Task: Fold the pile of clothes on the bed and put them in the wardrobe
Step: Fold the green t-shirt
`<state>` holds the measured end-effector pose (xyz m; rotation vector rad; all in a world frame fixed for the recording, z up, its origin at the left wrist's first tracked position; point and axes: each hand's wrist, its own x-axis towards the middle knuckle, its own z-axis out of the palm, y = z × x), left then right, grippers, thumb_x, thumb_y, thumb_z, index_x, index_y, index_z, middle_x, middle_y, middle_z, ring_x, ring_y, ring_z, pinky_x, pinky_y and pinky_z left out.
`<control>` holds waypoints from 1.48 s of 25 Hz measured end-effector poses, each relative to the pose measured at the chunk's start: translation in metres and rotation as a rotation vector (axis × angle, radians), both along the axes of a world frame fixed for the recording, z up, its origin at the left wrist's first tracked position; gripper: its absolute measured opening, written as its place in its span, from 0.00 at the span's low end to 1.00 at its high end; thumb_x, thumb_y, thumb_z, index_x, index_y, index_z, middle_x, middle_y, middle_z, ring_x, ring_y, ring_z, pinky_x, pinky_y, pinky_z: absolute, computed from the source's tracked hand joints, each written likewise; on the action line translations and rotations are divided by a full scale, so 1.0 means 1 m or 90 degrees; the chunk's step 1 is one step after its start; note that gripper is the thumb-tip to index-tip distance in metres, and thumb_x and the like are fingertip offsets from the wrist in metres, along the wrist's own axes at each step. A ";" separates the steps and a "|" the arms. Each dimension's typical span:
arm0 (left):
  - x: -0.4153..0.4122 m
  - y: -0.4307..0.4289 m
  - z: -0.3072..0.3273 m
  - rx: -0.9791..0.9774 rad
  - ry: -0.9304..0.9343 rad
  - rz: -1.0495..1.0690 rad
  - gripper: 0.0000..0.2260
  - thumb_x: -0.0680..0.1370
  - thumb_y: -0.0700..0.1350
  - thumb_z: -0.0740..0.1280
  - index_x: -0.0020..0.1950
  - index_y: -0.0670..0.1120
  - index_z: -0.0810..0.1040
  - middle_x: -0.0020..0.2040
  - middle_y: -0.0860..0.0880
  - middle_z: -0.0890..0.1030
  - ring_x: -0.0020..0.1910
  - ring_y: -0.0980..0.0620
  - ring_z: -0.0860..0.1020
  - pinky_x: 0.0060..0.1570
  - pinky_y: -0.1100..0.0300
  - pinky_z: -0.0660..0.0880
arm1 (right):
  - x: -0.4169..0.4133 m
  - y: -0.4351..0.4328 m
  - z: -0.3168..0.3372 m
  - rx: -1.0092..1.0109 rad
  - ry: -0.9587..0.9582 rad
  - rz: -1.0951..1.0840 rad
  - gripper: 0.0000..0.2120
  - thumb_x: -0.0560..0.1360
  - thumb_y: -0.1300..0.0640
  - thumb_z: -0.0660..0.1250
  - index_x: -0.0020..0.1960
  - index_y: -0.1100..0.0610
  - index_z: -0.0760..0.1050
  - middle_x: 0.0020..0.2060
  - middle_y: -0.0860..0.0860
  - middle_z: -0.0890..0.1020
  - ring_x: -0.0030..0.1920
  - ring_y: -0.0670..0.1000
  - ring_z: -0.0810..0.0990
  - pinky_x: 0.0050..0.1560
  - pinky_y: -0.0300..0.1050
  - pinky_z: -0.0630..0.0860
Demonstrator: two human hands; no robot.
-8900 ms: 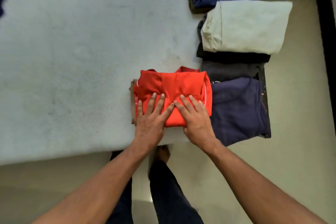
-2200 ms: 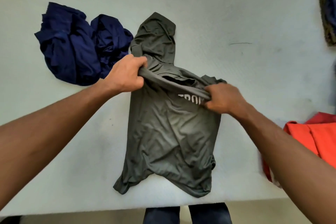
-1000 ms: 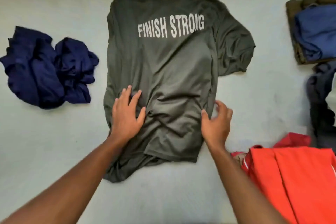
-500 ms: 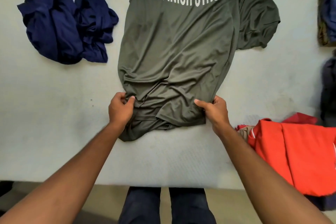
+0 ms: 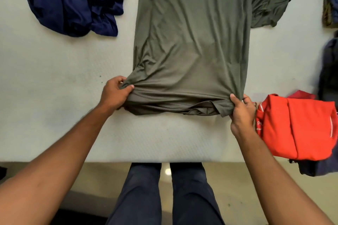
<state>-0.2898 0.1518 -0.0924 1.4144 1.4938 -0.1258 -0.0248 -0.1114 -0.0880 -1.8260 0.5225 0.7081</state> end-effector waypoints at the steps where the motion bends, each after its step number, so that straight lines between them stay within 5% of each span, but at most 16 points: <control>1: 0.000 0.010 0.005 0.039 -0.011 0.032 0.04 0.77 0.46 0.72 0.48 0.50 0.79 0.46 0.44 0.83 0.40 0.41 0.81 0.30 0.54 0.77 | 0.000 0.002 0.005 0.039 0.025 -0.010 0.10 0.78 0.68 0.68 0.50 0.52 0.77 0.43 0.48 0.84 0.41 0.45 0.83 0.48 0.46 0.79; 4: -0.001 0.033 0.027 0.147 -0.008 0.059 0.04 0.77 0.46 0.71 0.50 0.49 0.79 0.46 0.47 0.81 0.46 0.44 0.80 0.46 0.52 0.78 | -0.004 0.001 0.017 0.034 0.023 -0.022 0.15 0.80 0.68 0.65 0.59 0.50 0.73 0.49 0.47 0.83 0.46 0.48 0.82 0.42 0.48 0.81; 7: -0.012 0.029 0.038 0.173 0.107 -0.128 0.14 0.78 0.57 0.69 0.54 0.47 0.82 0.47 0.44 0.82 0.52 0.40 0.81 0.49 0.52 0.75 | -0.020 -0.005 0.019 -0.110 -0.083 0.102 0.18 0.80 0.67 0.65 0.67 0.54 0.70 0.55 0.53 0.81 0.50 0.51 0.81 0.48 0.43 0.77; 9: -0.024 0.013 0.028 0.068 0.207 -0.325 0.21 0.76 0.64 0.68 0.54 0.47 0.82 0.51 0.42 0.83 0.53 0.39 0.81 0.48 0.52 0.74 | -0.036 -0.011 0.019 -0.209 -0.083 0.228 0.18 0.78 0.65 0.69 0.66 0.55 0.71 0.48 0.54 0.82 0.44 0.48 0.80 0.44 0.32 0.74; 11: -0.037 -0.004 0.015 -0.067 0.270 -0.431 0.21 0.76 0.63 0.68 0.56 0.47 0.80 0.52 0.43 0.83 0.49 0.41 0.80 0.45 0.54 0.74 | -0.050 -0.020 0.014 -0.305 -0.025 0.289 0.19 0.76 0.61 0.73 0.65 0.54 0.73 0.38 0.51 0.79 0.36 0.46 0.77 0.38 0.37 0.73; 15: -0.047 -0.031 0.009 -0.275 0.138 -0.202 0.09 0.81 0.50 0.68 0.50 0.45 0.80 0.42 0.45 0.83 0.34 0.48 0.81 0.32 0.61 0.76 | -0.081 -0.039 0.007 -0.251 0.128 0.350 0.19 0.75 0.63 0.74 0.63 0.53 0.75 0.30 0.46 0.79 0.29 0.44 0.76 0.32 0.41 0.72; 18: -0.057 -0.046 0.005 -0.145 0.126 -0.095 0.10 0.81 0.51 0.65 0.49 0.45 0.82 0.41 0.45 0.84 0.37 0.46 0.83 0.43 0.53 0.81 | -0.090 -0.059 0.013 -0.420 -0.021 0.454 0.16 0.76 0.64 0.68 0.62 0.54 0.78 0.44 0.51 0.83 0.44 0.55 0.81 0.49 0.48 0.77; 21: -0.071 -0.051 0.002 -0.046 0.145 0.065 0.13 0.81 0.52 0.66 0.46 0.43 0.81 0.39 0.48 0.81 0.43 0.43 0.80 0.47 0.50 0.77 | -0.082 -0.073 0.022 -0.476 -0.084 0.294 0.18 0.75 0.66 0.62 0.62 0.55 0.78 0.51 0.58 0.84 0.52 0.63 0.81 0.57 0.55 0.77; 29: -0.073 -0.084 0.001 0.033 0.249 0.035 0.11 0.80 0.51 0.65 0.50 0.44 0.77 0.45 0.46 0.77 0.45 0.44 0.73 0.46 0.54 0.69 | -0.098 -0.085 0.019 -0.537 -0.008 0.536 0.19 0.76 0.64 0.62 0.67 0.55 0.74 0.58 0.59 0.83 0.57 0.65 0.80 0.55 0.51 0.74; 33: -0.065 -0.079 0.010 0.053 0.293 0.020 0.09 0.77 0.50 0.67 0.44 0.44 0.80 0.38 0.46 0.78 0.43 0.41 0.77 0.43 0.55 0.68 | -0.103 -0.096 0.022 -0.540 0.031 0.554 0.16 0.73 0.60 0.64 0.60 0.53 0.79 0.53 0.56 0.84 0.54 0.63 0.81 0.52 0.49 0.75; 37: -0.089 -0.099 0.023 0.015 0.441 -0.066 0.09 0.72 0.46 0.70 0.49 0.44 0.81 0.52 0.38 0.82 0.53 0.35 0.79 0.51 0.49 0.75 | -0.104 -0.130 0.028 -0.528 0.150 0.571 0.08 0.70 0.58 0.65 0.47 0.54 0.80 0.46 0.56 0.85 0.50 0.62 0.83 0.51 0.51 0.80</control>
